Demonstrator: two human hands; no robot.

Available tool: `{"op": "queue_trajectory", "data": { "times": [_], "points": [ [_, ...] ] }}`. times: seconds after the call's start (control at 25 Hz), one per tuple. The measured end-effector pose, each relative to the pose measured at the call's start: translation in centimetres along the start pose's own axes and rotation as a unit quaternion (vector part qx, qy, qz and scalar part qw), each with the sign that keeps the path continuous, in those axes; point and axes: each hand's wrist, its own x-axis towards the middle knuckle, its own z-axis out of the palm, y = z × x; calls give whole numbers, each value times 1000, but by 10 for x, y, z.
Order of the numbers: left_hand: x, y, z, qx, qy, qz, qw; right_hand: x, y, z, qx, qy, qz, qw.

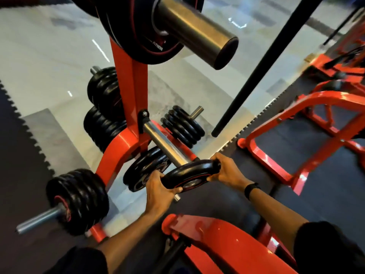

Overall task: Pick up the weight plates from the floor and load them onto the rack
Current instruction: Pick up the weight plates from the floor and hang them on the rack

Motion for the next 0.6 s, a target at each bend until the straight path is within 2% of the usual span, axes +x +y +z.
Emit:
{"op": "queue_trajectory", "data": {
  "times": [0.32,0.48,0.6],
  "points": [
    [-1,6,19,-1,42,-16,999,41,17,-9,-43,-41,-81,995],
    [8,5,24,18,69,-3,997,70,4,-8,-48,-45,-138,988],
    [23,9,16,15,102,-21,994,103,-8,-6,-72,-84,-158,981]
  ]
}}
